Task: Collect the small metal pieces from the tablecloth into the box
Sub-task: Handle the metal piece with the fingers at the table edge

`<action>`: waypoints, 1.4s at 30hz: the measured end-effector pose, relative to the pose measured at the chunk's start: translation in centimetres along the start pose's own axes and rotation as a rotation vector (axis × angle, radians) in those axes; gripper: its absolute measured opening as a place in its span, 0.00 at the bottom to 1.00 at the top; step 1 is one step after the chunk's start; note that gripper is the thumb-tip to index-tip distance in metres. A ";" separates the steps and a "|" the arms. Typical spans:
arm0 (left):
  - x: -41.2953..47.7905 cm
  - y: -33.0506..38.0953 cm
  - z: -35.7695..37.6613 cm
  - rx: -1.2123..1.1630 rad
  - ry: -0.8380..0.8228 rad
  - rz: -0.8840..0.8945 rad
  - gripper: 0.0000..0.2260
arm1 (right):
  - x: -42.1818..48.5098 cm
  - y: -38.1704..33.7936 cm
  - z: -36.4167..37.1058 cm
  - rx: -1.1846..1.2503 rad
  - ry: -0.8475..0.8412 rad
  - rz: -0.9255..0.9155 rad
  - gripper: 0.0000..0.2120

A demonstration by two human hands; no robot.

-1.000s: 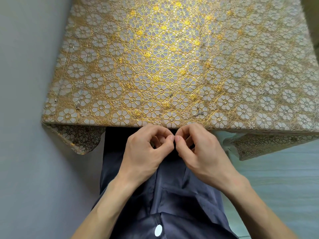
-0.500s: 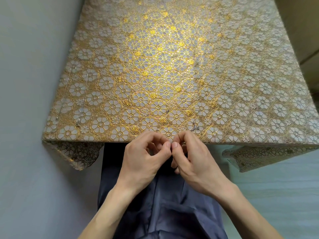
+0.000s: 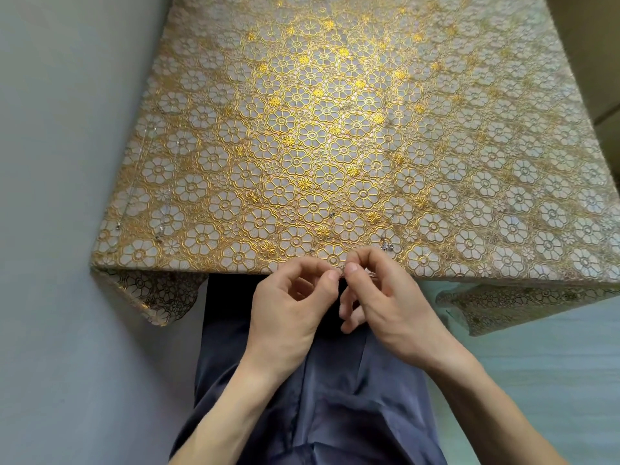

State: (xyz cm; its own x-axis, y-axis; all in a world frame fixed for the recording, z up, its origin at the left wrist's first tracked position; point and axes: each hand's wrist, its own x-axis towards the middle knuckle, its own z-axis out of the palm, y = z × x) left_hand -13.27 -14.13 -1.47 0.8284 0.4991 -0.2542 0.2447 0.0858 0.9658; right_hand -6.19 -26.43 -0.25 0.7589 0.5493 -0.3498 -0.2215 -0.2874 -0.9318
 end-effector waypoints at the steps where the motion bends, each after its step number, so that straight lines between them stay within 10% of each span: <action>1: 0.0 -0.2 -0.1 0.047 0.010 0.022 0.07 | 0.0 0.0 -0.2 0.013 -0.006 0.002 0.07; 17: 0.0 0.2 -1.6 0.351 -0.073 0.173 0.01 | -0.3 1.7 -0.9 -0.662 0.079 -0.485 0.05; 42: -0.1 -0.4 -1.6 0.411 -0.044 0.240 0.01 | -0.9 1.1 -0.3 -0.405 0.012 -0.177 0.06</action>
State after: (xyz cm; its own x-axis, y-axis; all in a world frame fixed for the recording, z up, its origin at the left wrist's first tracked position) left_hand -14.27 -12.80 -1.76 0.9043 0.4253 -0.0370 0.2155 -0.3800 0.8996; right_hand -6.94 -27.49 -0.89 0.7713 0.6091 -0.1846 0.1684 -0.4750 -0.8637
